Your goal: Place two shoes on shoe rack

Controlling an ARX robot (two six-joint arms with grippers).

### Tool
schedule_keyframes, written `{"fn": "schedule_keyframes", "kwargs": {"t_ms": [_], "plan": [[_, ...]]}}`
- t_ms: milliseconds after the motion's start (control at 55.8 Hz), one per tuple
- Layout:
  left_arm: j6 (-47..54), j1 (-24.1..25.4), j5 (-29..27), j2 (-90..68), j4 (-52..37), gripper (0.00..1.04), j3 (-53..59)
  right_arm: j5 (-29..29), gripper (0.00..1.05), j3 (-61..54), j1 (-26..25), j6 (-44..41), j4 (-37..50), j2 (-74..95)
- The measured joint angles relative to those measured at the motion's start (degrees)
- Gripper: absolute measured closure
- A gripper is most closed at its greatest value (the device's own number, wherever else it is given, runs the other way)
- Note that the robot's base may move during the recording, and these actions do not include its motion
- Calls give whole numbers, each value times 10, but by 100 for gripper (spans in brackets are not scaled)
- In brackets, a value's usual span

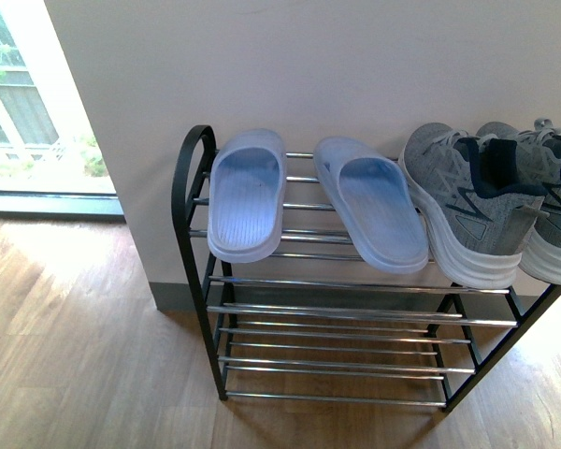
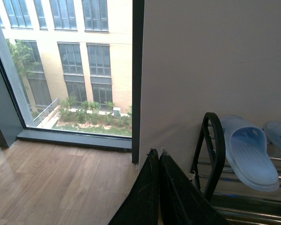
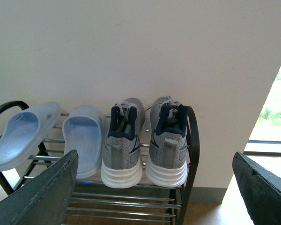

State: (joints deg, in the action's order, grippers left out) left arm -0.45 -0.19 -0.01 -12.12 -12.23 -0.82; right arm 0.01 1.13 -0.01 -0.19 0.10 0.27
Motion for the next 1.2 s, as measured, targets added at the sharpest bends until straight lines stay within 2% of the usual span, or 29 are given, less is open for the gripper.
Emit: {"fn": "schedule_keyframes", "kwargs": {"t_ms": [143,251,484,556,735,825,915,968,1022,1202], "plan": [[0,0,0,26,26,104,0,0,9,0,0,0,0,0],[0,0,0,97,115,104,0,0,9,0,0,0,0,0],[0,0,0,112,122,104,0,0,9,0,0,0,0,0],[0,0,0,112,122,87,0,0,9,0,0,0,0,0],[0,0,0,112,122,61,0,0,9,0,0,0,0,0],[0,0,0,112,122,41,0,0,9,0,0,0,0,0],[0,0,0,112,122,29,0,0,9,0,0,0,0,0],[0,0,0,112,122,16,0,0,9,0,0,0,0,0],[0,0,0,112,122,8,0,0,9,0,0,0,0,0],[1,0,0,112,122,9,0,0,9,0,0,0,0,0]]}}
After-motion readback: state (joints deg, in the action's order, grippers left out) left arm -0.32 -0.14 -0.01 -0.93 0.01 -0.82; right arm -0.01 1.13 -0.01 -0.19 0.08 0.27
